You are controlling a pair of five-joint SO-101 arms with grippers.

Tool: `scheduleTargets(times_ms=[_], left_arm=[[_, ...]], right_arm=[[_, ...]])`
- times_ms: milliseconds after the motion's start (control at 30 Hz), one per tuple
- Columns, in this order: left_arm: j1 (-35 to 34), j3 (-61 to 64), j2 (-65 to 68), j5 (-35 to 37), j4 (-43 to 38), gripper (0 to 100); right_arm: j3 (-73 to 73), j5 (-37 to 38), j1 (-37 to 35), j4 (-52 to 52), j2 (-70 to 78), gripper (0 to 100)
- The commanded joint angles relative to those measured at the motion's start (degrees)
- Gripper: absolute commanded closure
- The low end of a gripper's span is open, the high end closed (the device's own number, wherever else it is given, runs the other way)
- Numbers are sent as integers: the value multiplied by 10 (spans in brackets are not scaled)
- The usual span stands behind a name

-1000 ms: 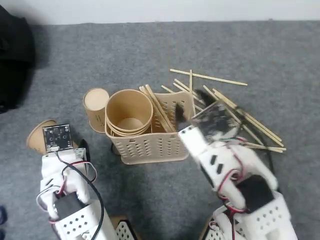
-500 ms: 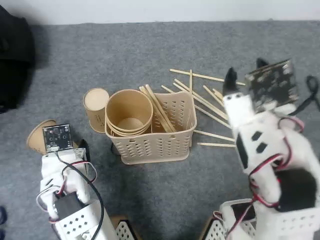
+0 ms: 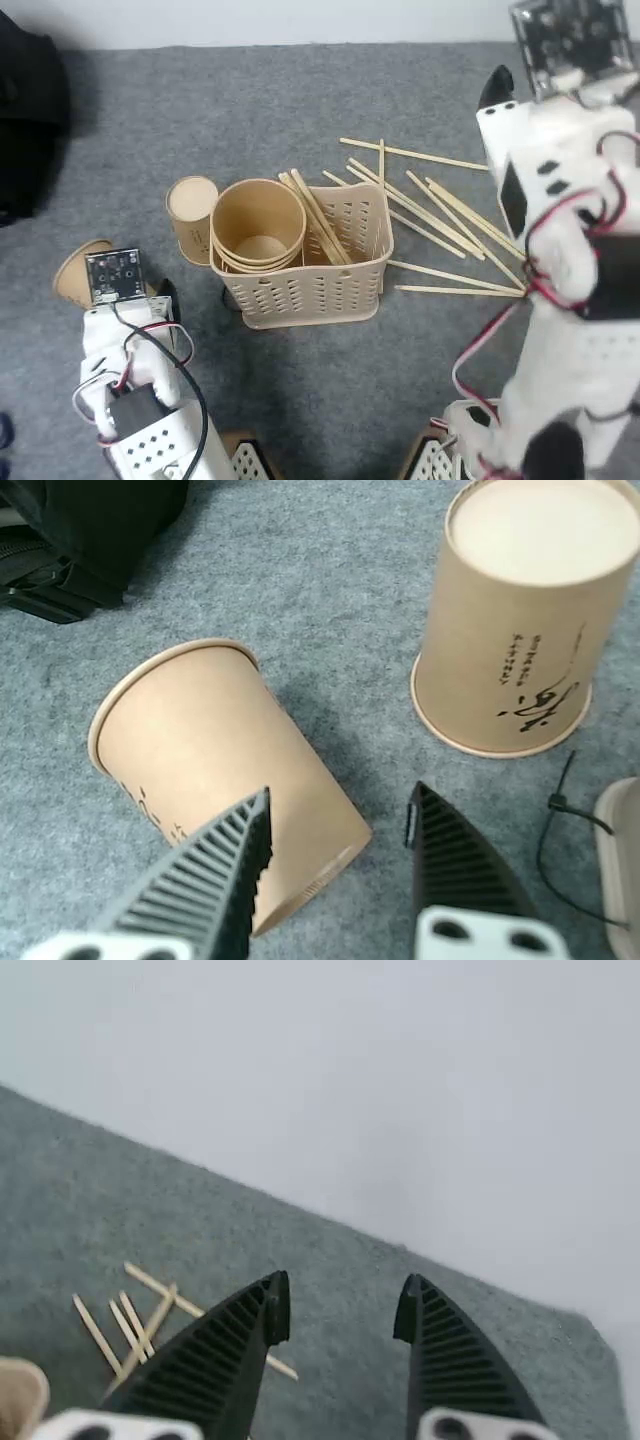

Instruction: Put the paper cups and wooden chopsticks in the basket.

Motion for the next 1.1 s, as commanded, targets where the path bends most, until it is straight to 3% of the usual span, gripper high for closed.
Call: scheduleTargets(times_ms=[0, 433, 733, 1067], left_arm=[[4, -3, -6, 2, -14, 794], [4, -3, -6, 2, -14, 794], [4, -3, -6, 2, -14, 794], [4, -3, -6, 2, -14, 794]], right_arm=[[-74, 50, 22, 44, 49, 819], [-89, 253, 137, 66, 155, 819], [-89, 269, 182, 72, 239, 819], [-89, 402, 184, 129, 381, 819]])
